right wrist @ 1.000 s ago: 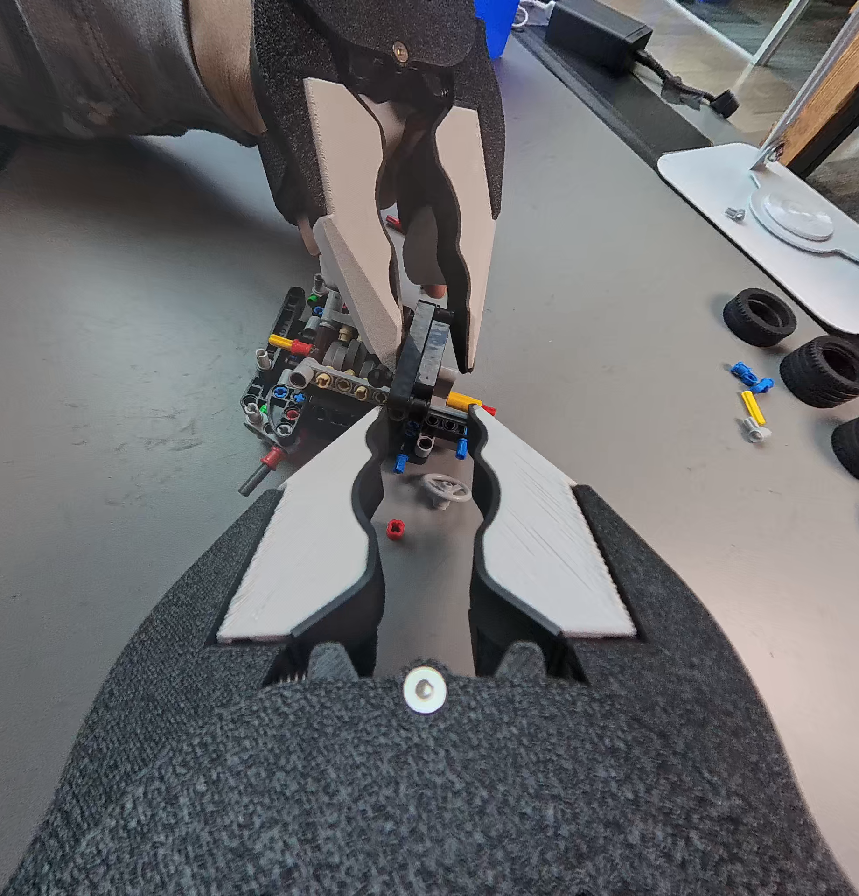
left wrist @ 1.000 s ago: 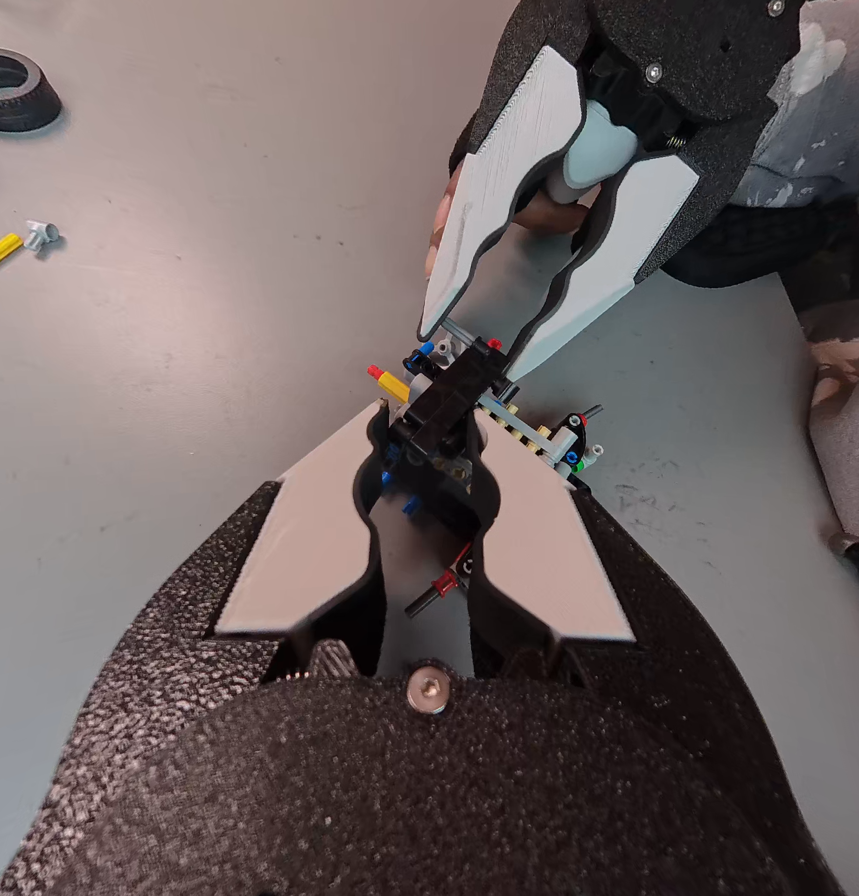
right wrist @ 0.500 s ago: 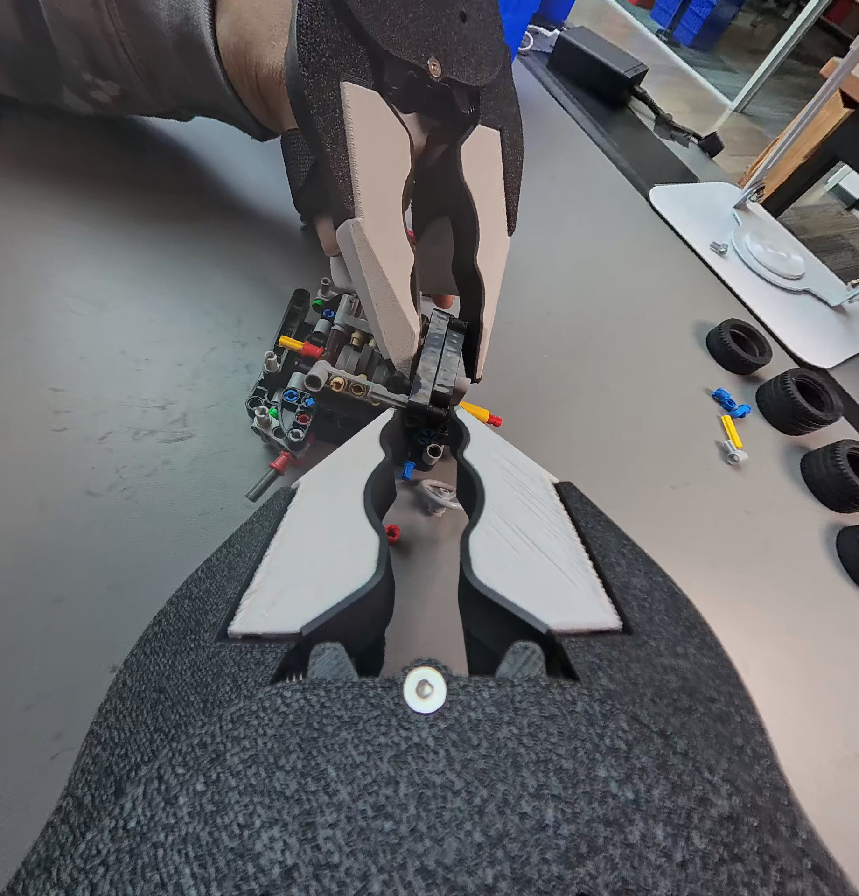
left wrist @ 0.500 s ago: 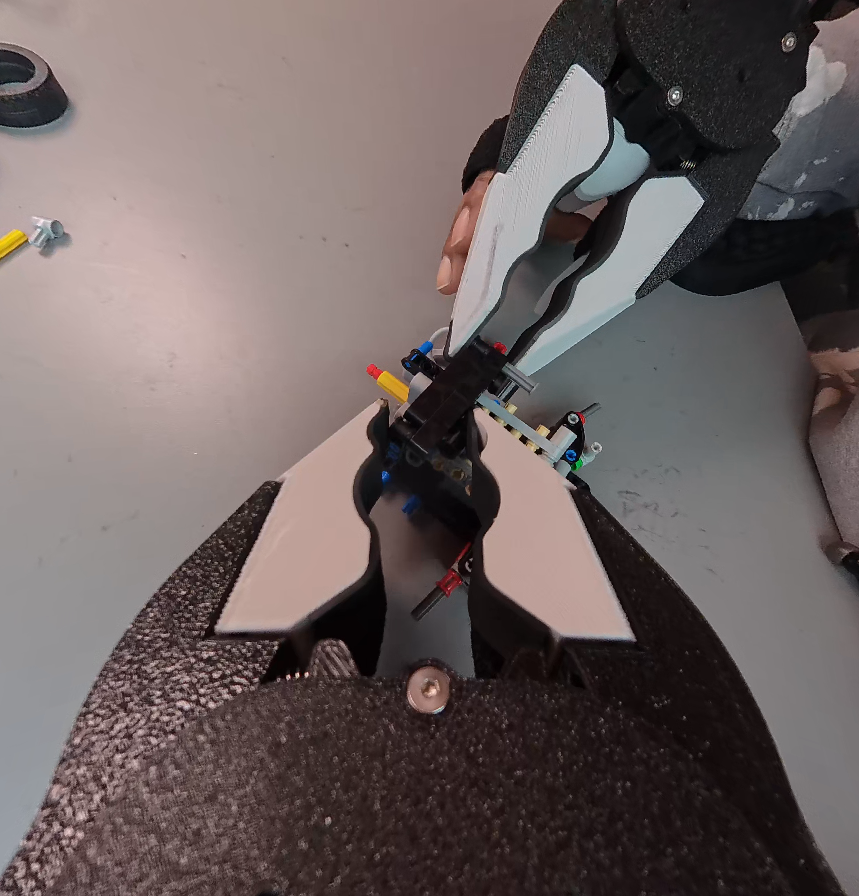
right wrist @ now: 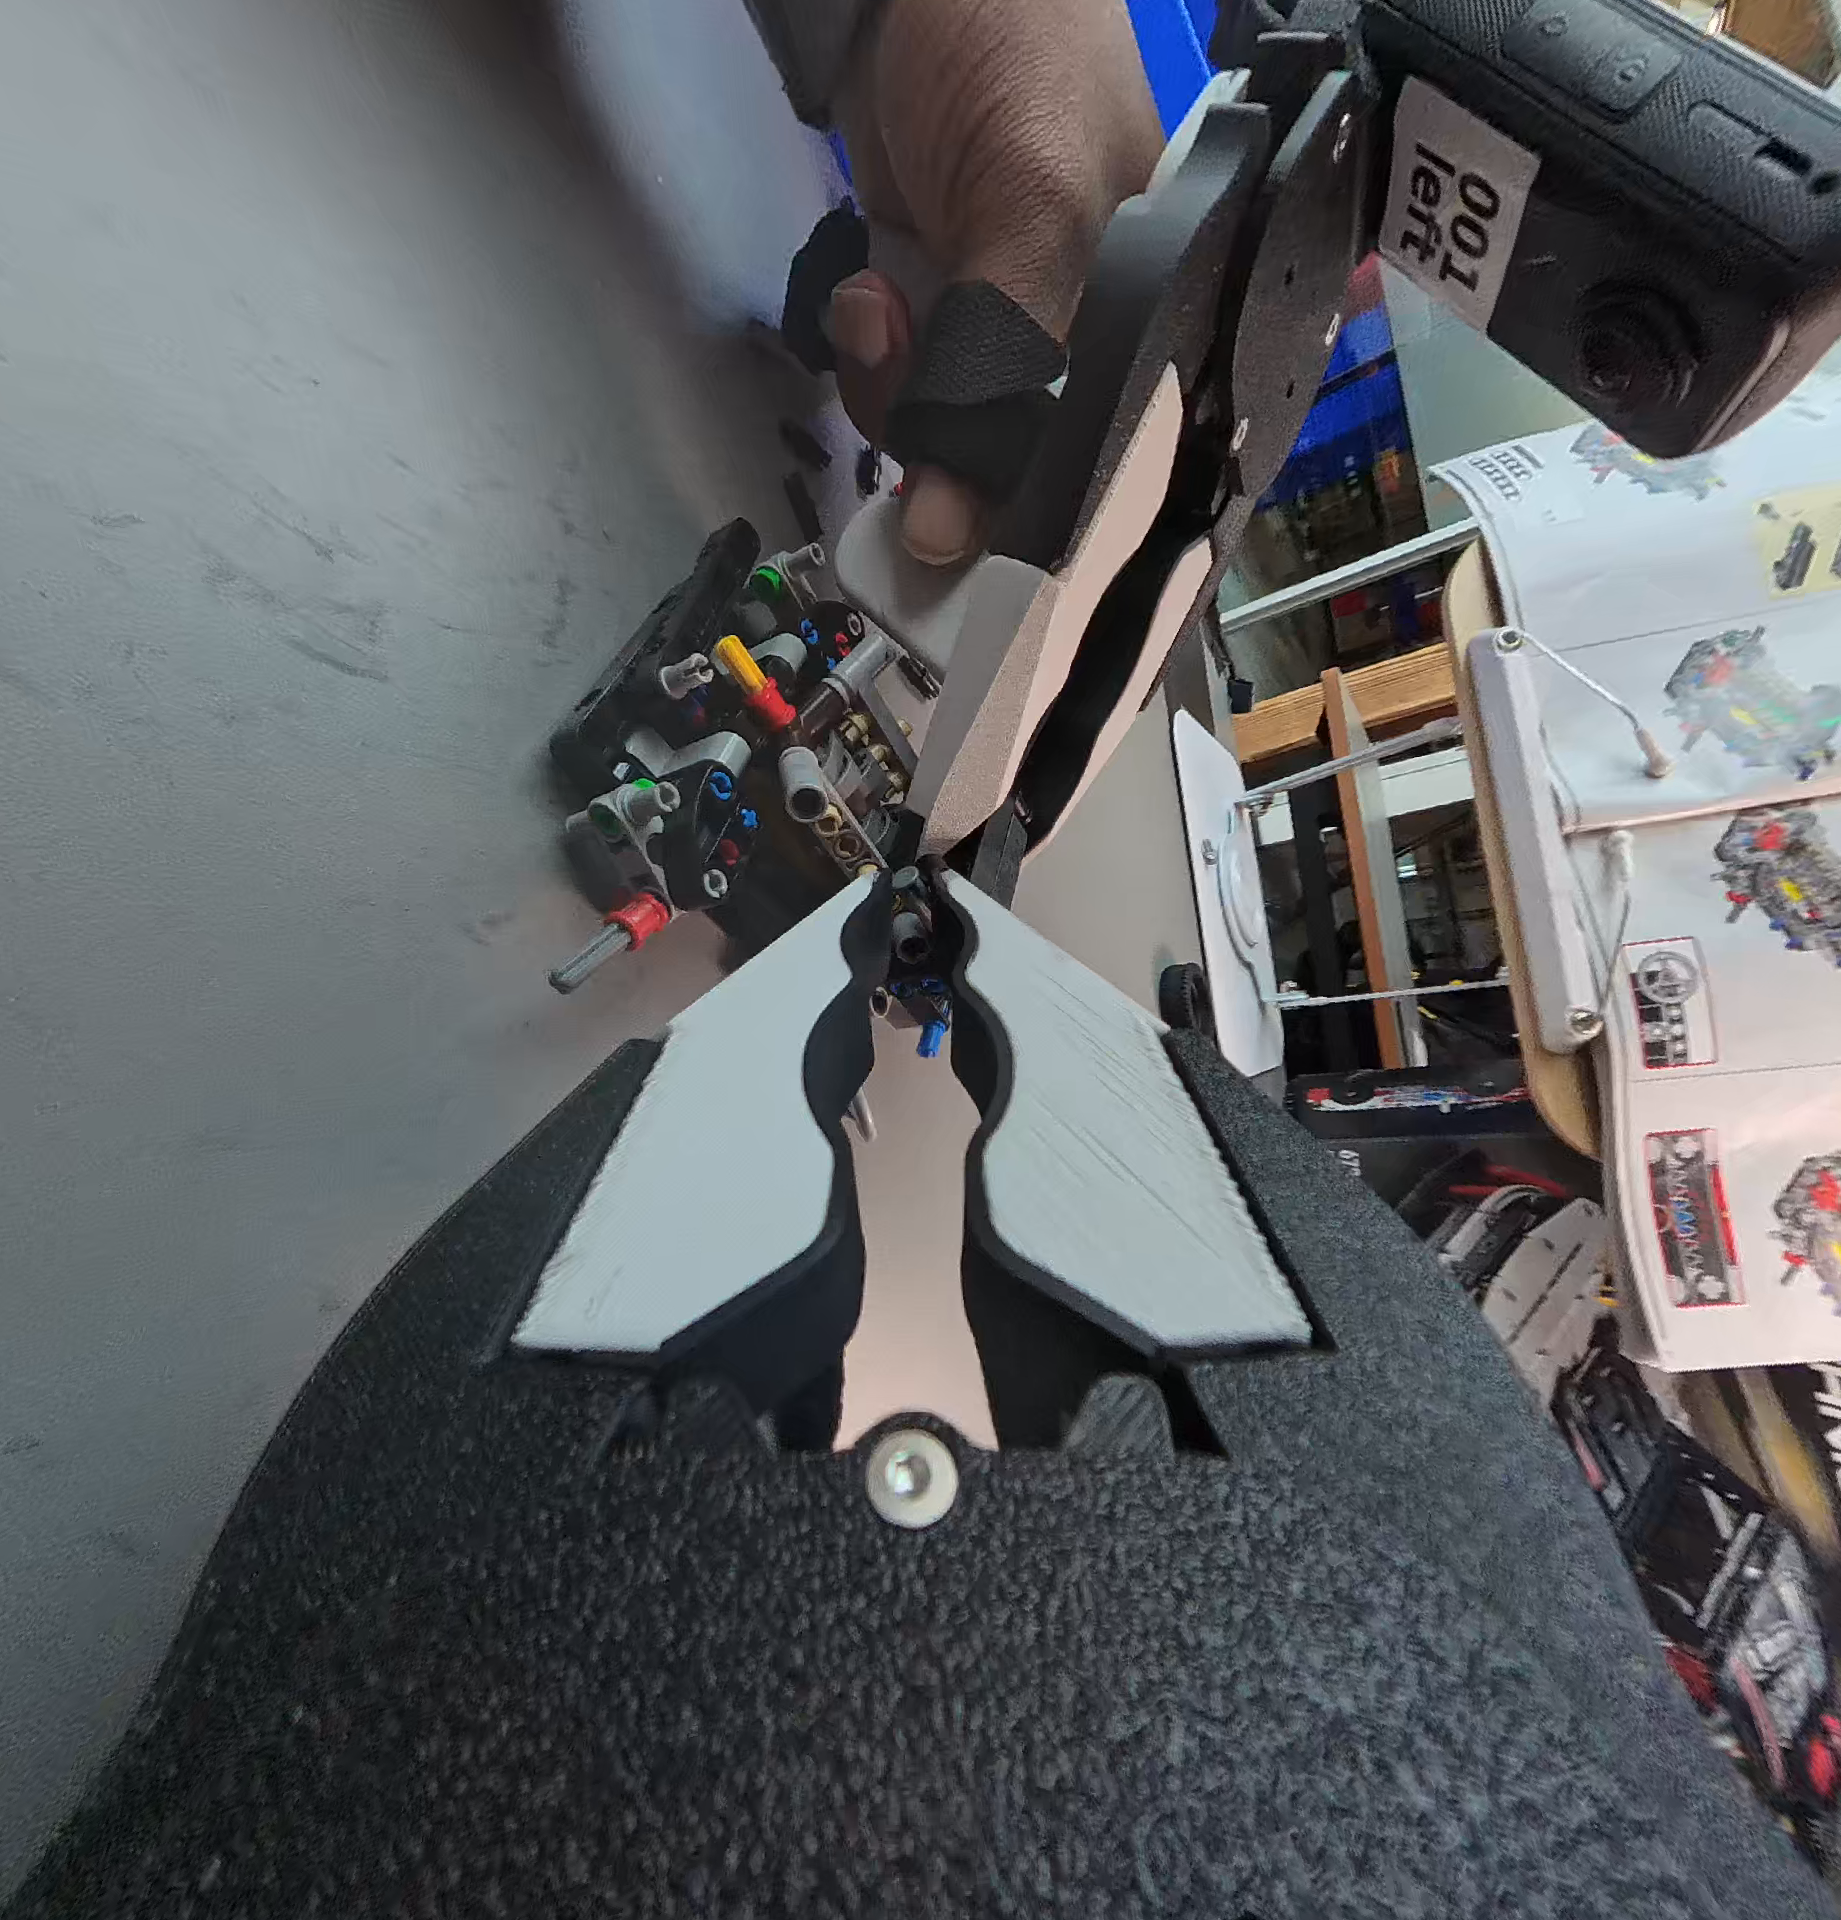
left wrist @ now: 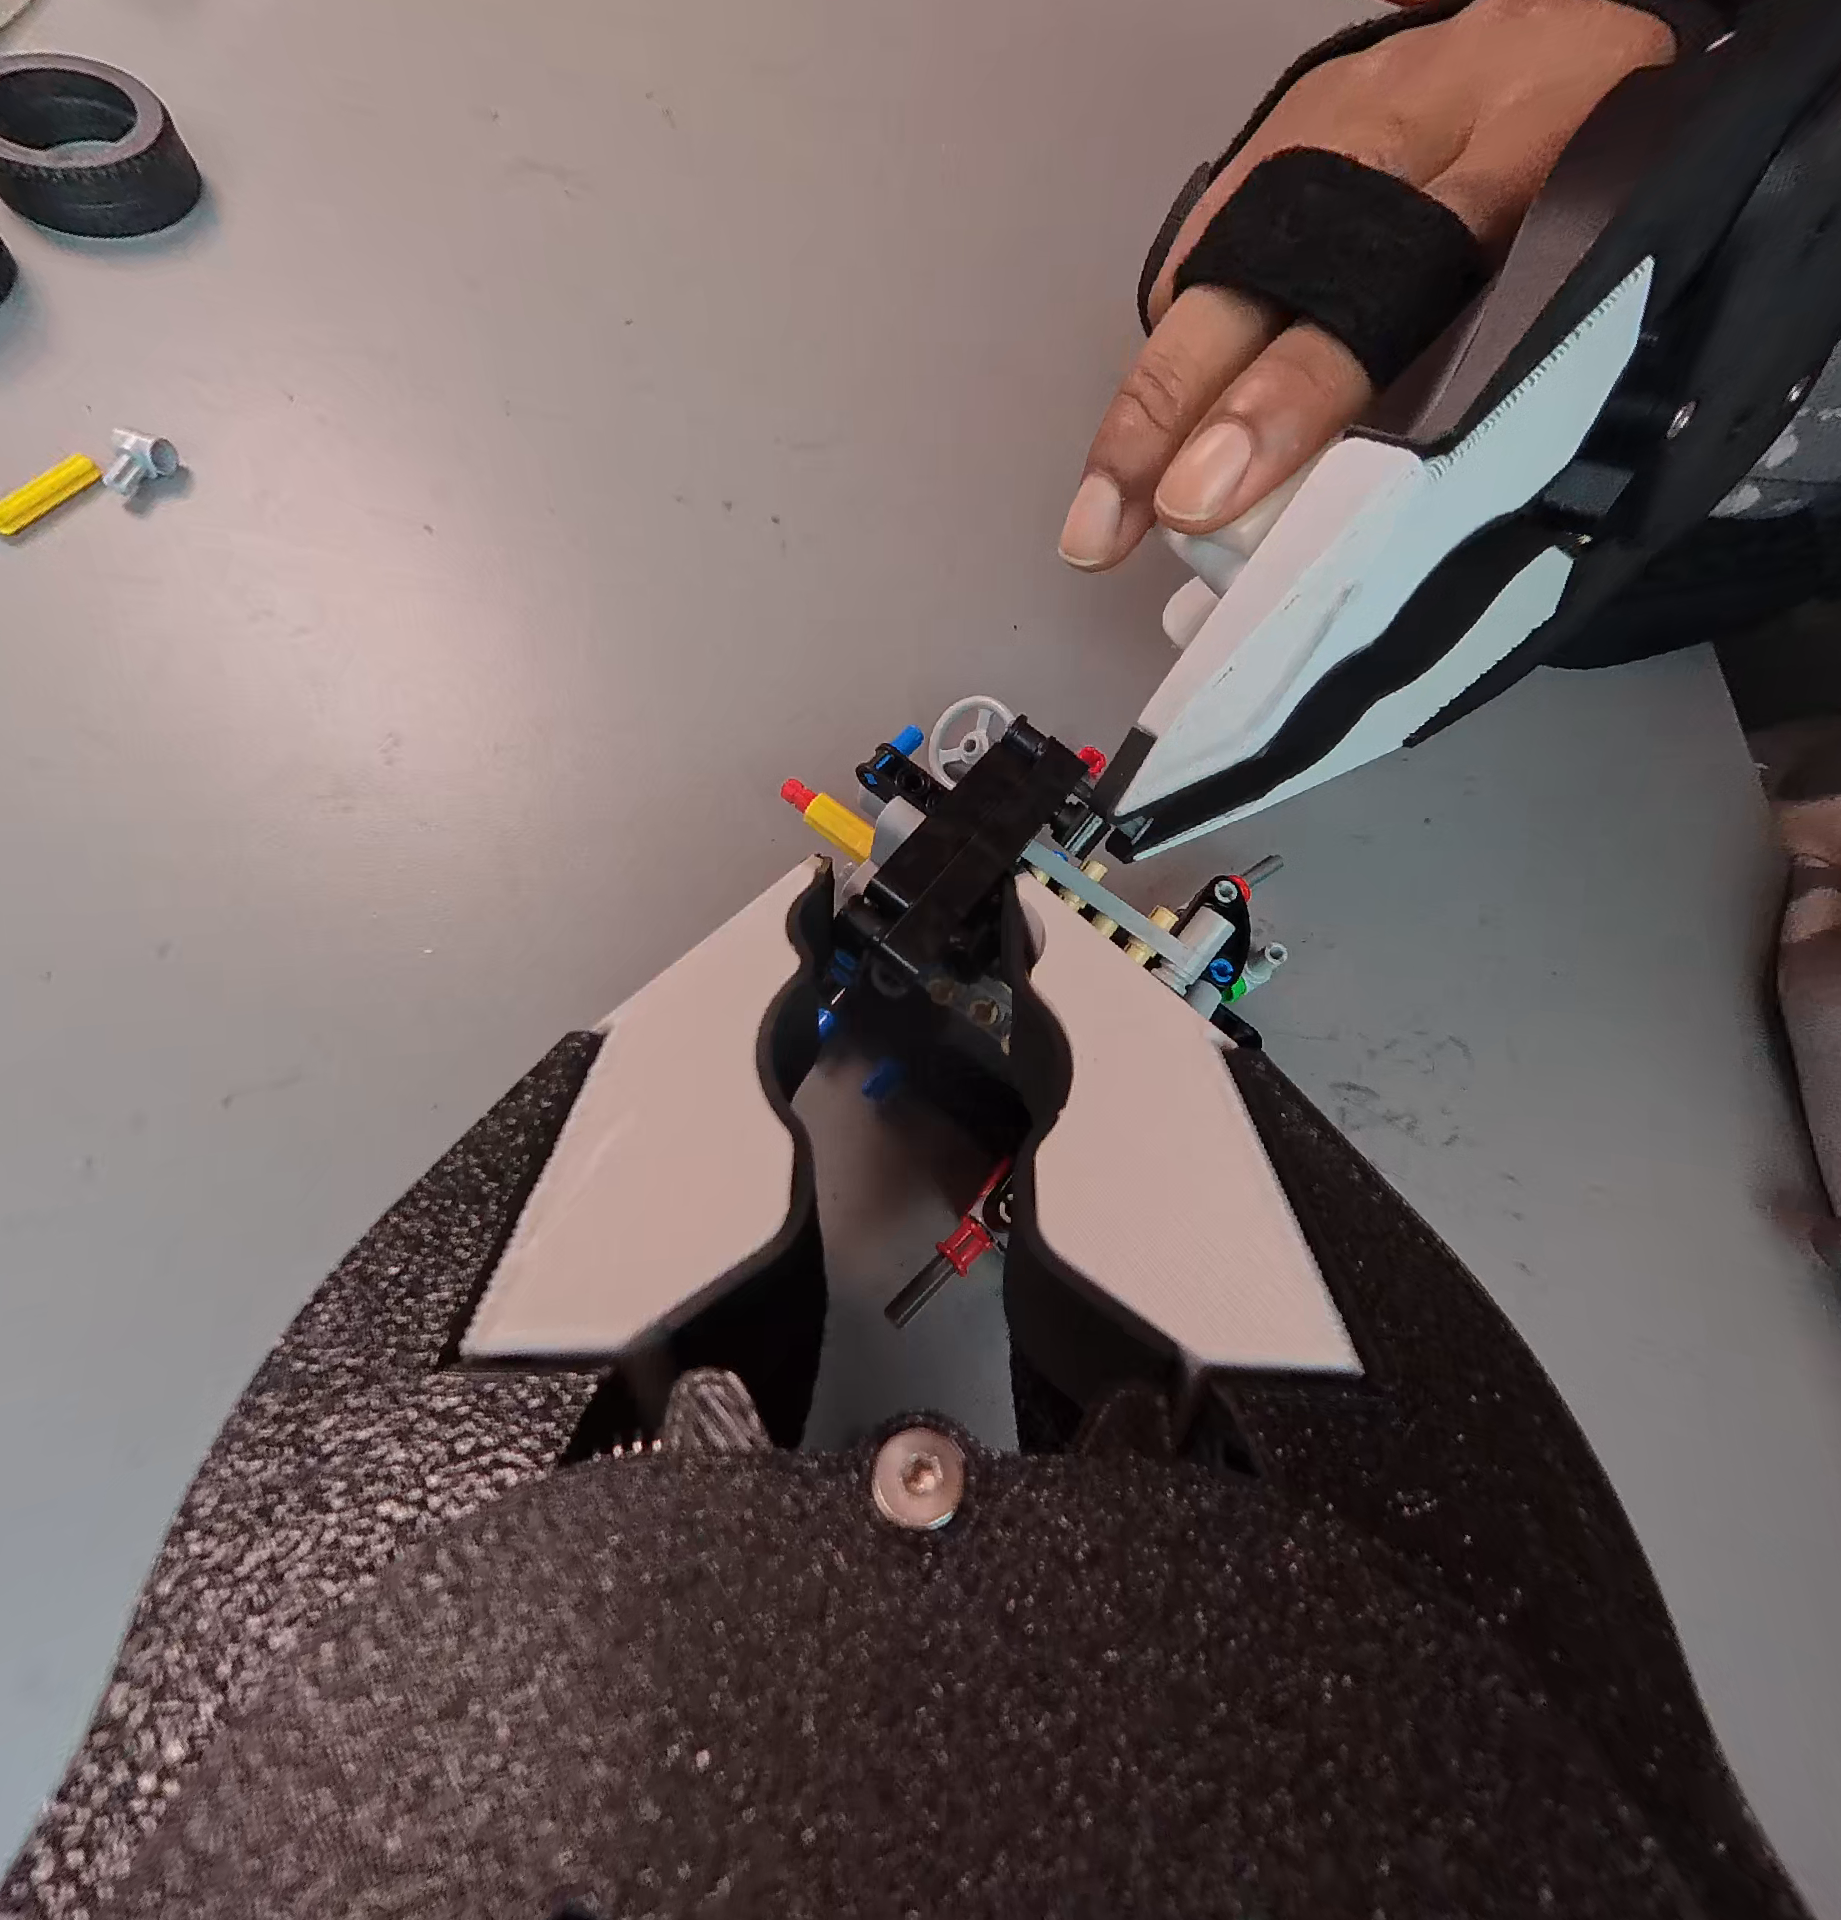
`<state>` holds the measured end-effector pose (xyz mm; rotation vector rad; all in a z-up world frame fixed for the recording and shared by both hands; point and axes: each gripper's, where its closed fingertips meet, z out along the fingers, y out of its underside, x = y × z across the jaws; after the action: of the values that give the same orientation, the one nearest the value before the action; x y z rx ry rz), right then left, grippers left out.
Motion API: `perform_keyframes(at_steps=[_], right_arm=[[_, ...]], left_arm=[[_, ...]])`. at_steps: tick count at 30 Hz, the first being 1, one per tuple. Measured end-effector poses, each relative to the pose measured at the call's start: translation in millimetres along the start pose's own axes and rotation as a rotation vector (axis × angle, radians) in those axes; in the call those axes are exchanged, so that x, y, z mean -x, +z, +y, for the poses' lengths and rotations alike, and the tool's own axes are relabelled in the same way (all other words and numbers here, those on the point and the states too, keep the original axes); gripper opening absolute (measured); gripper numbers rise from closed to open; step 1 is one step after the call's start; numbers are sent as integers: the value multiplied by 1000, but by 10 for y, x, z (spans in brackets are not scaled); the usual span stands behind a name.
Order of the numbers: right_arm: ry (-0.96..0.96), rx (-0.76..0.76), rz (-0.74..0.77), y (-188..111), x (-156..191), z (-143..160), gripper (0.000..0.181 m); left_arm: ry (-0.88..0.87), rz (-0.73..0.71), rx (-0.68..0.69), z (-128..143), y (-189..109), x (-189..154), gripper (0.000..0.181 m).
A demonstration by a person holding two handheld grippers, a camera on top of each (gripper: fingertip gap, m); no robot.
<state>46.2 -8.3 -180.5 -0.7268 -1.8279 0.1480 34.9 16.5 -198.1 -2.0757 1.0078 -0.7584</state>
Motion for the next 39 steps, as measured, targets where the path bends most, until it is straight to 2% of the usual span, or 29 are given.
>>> perform_keyframes(at_steps=[3, 6, 7, 12, 14, 16, 21, 23, 25, 28, 32, 39], right_arm=[[-118, 13, 44, -10, 17, -36, 5], [-112, -147, -1, -102, 186, -432, 3], [-142, -142, 25, -105, 178, -441, 4], [40, -218, 95, -232, -129, -478, 4], [213, -287, 109, -264, -250, -515, 4], [492, -369, 105, -323, -456, -491, 5], [1241, -643, -29, -484, -919, -365, 4], [1428, -721, -129, -483, -936, -354, 5], [1534, -772, -186, -475, -926, -351, 4], [1581, -766, -221, -436, -881, -332, 4], [1550, -705, -223, -393, -819, -299, 5], [1505, -708, -204, -432, -843, -313, 5]], left_arm=[[6, -8, 9, 6, 2, -3, 31], [21, -55, 16, -4, 2, 64, 30], [36, -39, 30, 5, -1, 44, 30], [59, -35, 28, 8, 1, -8, 31], [76, -54, 32, -2, -13, 10, 33], [112, -59, 8, -71, -78, -10, 51], [234, -5, -152, -388, -336, -351, 44], [227, 18, -214, -502, -378, -496, 39], [205, 18, -239, -558, -385, -548, 38], [165, 7, -231, -538, -350, -526, 36], [122, -14, -185, -427, -288, -426, 31], [48, 73, -322, -679, -532, -520, 27]])
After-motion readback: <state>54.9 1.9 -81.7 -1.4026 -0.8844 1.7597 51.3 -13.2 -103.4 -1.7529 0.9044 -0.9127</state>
